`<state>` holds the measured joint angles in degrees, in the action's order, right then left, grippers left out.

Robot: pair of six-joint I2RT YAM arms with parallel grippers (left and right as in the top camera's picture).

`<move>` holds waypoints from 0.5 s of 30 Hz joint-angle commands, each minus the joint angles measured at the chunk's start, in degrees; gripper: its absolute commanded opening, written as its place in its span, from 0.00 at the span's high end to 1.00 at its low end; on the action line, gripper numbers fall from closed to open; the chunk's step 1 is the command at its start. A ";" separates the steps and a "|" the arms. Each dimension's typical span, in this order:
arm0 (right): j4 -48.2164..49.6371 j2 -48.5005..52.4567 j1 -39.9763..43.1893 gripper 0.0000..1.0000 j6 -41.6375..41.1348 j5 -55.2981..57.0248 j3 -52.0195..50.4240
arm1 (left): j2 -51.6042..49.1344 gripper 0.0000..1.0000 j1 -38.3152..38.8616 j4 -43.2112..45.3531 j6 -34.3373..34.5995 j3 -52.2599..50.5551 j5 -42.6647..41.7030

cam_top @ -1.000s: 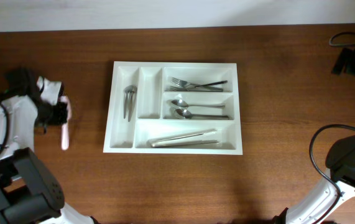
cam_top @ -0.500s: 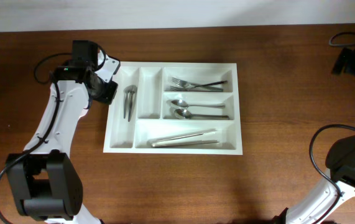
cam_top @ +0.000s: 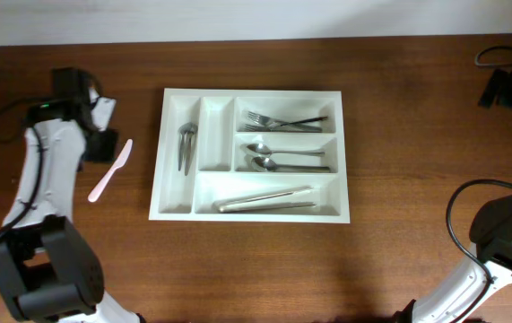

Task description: Pack container

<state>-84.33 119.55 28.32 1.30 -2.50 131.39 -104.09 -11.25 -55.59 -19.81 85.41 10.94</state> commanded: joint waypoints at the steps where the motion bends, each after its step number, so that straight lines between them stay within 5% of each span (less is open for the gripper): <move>1: 0.00 -0.17 0.22 0.01 -0.52 -0.09 -0.04 | -0.81 0.63 -3.91 -2.47 -3.41 0.74 -2.58; 10: 0.00 -0.17 0.22 0.01 -0.52 -0.09 -0.04 | -5.49 0.62 -6.43 -4.42 -17.73 0.68 -9.31; 15: 0.00 -0.17 0.22 0.01 -0.52 -0.09 -0.04 | -9.03 0.62 -6.45 -2.75 -18.01 0.68 -10.64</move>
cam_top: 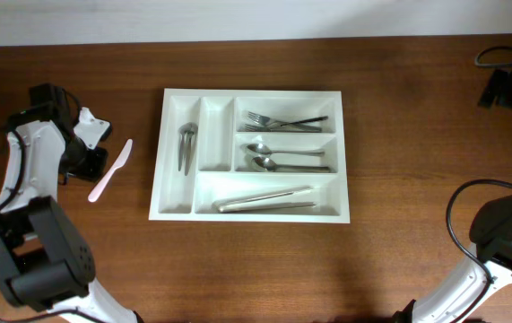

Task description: Pack container

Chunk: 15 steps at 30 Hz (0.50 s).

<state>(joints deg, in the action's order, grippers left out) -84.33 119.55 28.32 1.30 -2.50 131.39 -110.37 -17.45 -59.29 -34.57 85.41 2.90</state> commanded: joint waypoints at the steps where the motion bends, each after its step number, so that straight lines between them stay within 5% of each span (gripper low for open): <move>1: 0.00 -0.17 0.22 0.01 -0.52 -0.09 -0.04 | -3.61 0.61 -0.24 1.44 -3.26 0.68 -2.75; 15: 0.00 -0.17 0.22 0.01 -0.52 -0.09 -0.04 | -7.82 0.62 -0.24 6.36 -6.29 0.68 -3.19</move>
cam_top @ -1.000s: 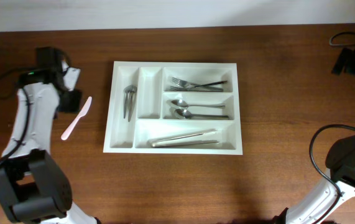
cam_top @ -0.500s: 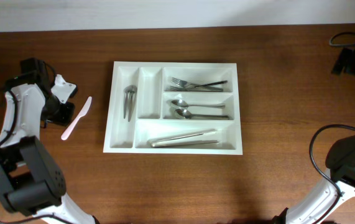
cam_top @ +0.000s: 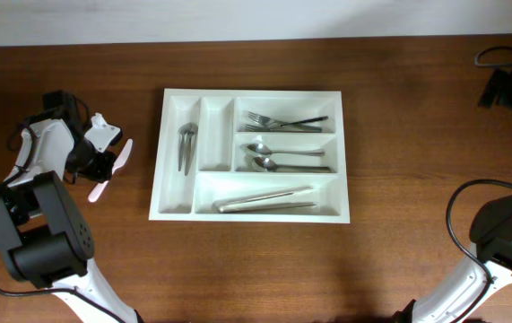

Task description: Pack container

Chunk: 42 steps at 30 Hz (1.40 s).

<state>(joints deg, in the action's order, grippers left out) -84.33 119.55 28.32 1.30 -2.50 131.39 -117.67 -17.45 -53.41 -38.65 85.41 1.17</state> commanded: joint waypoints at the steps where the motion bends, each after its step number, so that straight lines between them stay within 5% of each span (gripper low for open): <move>1: 0.00 -0.17 0.22 0.01 -0.52 -0.09 -0.04 | -0.52 0.61 -0.24 0.50 -2.21 0.68 -1.51; 42: 0.00 -0.17 0.20 0.01 -0.52 -0.09 -0.04 | -4.15 0.63 -0.24 0.28 -2.19 0.68 -2.47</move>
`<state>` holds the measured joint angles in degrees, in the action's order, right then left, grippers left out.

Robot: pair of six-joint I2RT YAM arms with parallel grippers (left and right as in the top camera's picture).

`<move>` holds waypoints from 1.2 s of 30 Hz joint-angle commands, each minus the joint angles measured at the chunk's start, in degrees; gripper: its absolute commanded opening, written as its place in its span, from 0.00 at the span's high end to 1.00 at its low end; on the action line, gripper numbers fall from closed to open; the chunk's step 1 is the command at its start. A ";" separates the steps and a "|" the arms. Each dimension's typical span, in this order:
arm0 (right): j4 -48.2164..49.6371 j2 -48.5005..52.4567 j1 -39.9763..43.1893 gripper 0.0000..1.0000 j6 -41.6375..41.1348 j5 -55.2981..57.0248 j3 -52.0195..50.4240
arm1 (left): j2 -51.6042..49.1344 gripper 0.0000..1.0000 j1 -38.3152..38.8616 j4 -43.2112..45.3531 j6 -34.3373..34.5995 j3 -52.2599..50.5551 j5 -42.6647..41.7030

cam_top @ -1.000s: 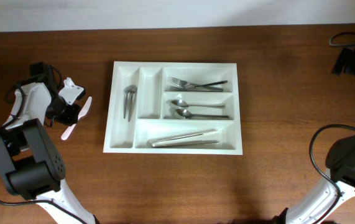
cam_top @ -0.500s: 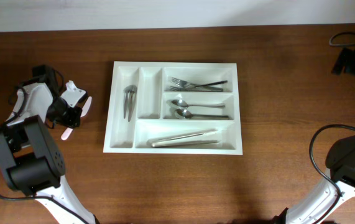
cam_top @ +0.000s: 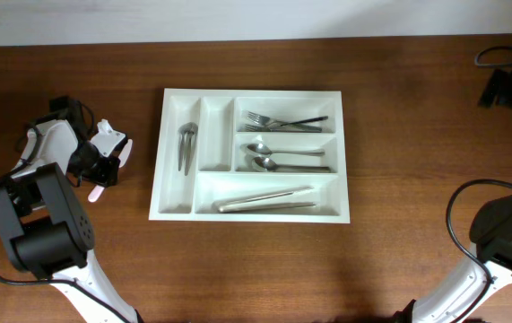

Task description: Pack container

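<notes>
A white cutlery tray [cam_top: 250, 213] lies mid-table. It holds forks [cam_top: 282, 121] at the top right, spoons [cam_top: 278, 157] below them, long pieces [cam_top: 264, 199] in the bottom slot and a small piece [cam_top: 186, 144] in the left column. A pink plastic knife [cam_top: 95, 190] lies on the wood left of the tray. My left gripper [cam_top: 112, 158] is down over the knife's middle, its fingers apparently spread either side of it; most of the blade is hidden. My right gripper [cam_top: 499, 88] is parked at the far right corner, its jaws unreadable.
The narrow second column of the tray [cam_top: 213, 135] has nothing in it. Cables [cam_top: 502, 56] lie at the far right corner. Both arm bases stand at the near corners of the brown wooden table [cam_top: 417, 260].
My left gripper has shifted a little right and down onto the pink knife, which now shows mostly at its lower end. The knife, the tray and the right arm are where they were.
My left gripper first hung above and left of the pink knife. It then sat farther left and lower, then beside the knife, and now rests over its middle. The knife, the tray contents and the right arm have stayed put throughout.
</notes>
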<state>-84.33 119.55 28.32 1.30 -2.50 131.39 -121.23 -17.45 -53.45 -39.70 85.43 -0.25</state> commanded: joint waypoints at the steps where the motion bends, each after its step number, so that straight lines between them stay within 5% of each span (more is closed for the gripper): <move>1: 0.00 -0.17 0.20 0.01 -0.52 -0.09 -0.04 | -0.59 0.67 -0.24 0.42 -1.14 0.66 -1.05; 25: 0.00 -0.17 0.22 0.01 -0.52 -0.09 -0.04 | -0.59 0.91 -0.17 0.50 1.55 1.95 -1.27; 36: 0.00 -0.17 0.22 0.01 -0.52 -0.09 -0.04 | -0.59 0.94 0.37 -3.08 10.01 10.82 -12.57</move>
<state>-84.36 119.55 28.32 1.30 -2.50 131.39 -121.40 -17.43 -55.57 -34.15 92.47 -6.94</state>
